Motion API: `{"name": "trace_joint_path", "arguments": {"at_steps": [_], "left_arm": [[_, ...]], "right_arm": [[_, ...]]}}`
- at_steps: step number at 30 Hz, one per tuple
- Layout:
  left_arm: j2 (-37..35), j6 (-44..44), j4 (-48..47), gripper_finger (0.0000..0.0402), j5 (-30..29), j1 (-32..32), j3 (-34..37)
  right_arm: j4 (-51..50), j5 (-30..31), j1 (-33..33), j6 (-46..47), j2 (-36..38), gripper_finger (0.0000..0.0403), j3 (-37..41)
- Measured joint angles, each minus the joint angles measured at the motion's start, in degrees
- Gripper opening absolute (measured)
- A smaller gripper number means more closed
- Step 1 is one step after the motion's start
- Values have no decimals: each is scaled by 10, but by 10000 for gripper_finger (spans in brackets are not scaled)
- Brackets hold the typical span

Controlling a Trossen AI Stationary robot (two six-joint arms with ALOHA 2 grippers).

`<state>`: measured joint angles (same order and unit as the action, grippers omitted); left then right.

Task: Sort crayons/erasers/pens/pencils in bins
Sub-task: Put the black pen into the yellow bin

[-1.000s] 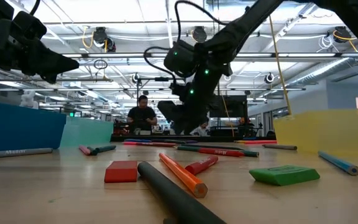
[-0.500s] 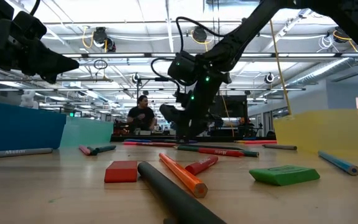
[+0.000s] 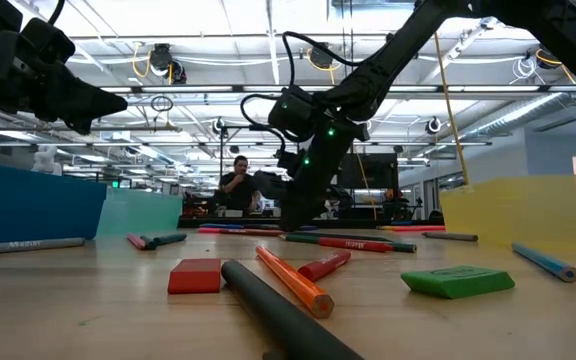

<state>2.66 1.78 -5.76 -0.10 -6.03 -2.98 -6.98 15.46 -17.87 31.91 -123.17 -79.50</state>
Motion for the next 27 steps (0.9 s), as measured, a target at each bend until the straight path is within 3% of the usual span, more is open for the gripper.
{"name": "trace_joint_path", "arguments": {"at_steps": [5, 10, 19, 27], "left_arm": [[0, 0, 0, 44, 0, 0, 0], [0, 0, 0, 44, 0, 0, 0], [0, 0, 0, 44, 0, 0, 0], [0, 0, 0, 44, 0, 0, 0]], "right_arm": [[0, 3, 7, -17, 0, 22, 0], [-45, -7, 23, -25, 18, 26, 1], [-276, -12, 81, -57, 92, 25, 3], [-480, -8, 116, -58, 114, 26, 3]]}}
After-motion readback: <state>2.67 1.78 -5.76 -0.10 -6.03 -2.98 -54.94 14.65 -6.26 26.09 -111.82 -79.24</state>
